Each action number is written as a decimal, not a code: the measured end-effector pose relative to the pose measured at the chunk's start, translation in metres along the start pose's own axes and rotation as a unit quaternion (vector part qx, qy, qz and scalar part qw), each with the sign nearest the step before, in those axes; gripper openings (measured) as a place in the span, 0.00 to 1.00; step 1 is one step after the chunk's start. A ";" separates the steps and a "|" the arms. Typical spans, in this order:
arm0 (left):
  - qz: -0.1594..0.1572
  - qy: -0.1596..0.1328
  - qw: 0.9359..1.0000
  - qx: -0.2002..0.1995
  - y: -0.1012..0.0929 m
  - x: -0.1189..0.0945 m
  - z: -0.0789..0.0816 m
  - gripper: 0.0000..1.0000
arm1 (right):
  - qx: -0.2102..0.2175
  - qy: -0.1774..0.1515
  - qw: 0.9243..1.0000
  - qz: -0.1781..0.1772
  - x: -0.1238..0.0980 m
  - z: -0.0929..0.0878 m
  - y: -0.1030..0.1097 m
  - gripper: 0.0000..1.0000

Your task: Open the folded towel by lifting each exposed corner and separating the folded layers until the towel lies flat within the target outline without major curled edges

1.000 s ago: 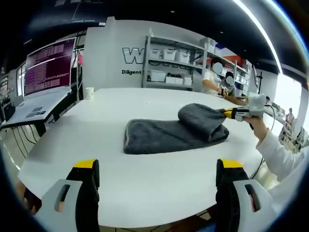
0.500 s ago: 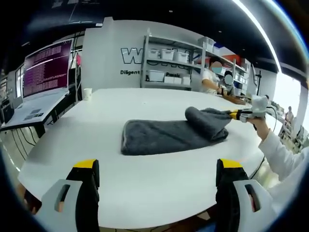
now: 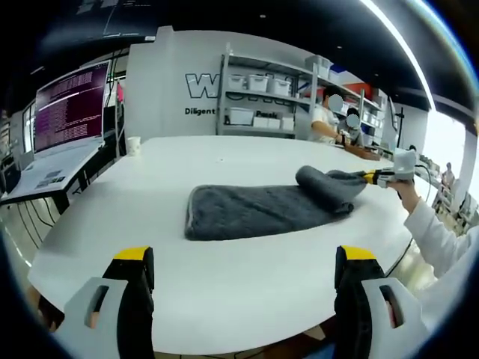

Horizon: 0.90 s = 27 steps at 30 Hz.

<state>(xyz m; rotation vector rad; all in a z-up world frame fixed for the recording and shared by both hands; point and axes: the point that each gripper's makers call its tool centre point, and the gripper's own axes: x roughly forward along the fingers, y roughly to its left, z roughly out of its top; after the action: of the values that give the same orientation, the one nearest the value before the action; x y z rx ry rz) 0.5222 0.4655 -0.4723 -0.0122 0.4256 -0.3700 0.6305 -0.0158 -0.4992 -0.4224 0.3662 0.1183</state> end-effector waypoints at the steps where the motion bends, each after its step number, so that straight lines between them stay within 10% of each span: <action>1: 0.000 0.001 1.000 0.001 0.000 0.000 0.000 1.00 | 0.001 0.003 1.000 -0.005 -0.002 -0.003 -0.006 0.00; 27: -0.011 0.011 1.000 0.009 -0.012 0.009 0.000 1.00 | 0.017 0.055 0.994 -0.098 -0.035 -0.061 -0.101 0.00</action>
<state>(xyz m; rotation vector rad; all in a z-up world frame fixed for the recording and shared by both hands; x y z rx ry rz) 0.5258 0.4506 -0.4750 0.0047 0.4438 -0.3965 0.5975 -0.1342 -0.4997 -0.4300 0.4327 -0.1029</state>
